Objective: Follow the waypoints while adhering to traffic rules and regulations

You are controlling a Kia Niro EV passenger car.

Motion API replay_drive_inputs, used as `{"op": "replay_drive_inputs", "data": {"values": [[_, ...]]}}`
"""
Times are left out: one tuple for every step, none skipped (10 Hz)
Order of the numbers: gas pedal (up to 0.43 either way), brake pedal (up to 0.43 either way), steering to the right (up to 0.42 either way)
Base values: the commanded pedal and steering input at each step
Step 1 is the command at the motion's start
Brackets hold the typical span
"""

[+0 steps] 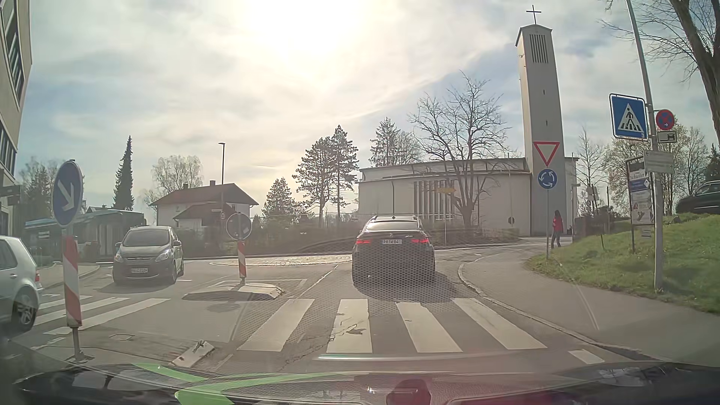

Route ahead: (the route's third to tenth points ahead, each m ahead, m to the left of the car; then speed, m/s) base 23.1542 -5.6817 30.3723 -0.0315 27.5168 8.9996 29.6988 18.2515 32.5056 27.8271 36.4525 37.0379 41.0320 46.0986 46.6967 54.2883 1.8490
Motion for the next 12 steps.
{"op": "replay_drive_inputs", "data": {"values": [[0.358,0.0,0.004],[0.358,0.0,0.004],[0.358,0.0,0.004],[0.358,0.0,0.004],[0.358,0.0,0.004],[0.358,0.0,0.004],[0.358,0.0,0.004],[0.358,0.0,0.004],[0.358,0.0,0.004],[0.358,0.0,0.004],[0.35,0.0,0.004],[0.287,0.0,0.004]]}}
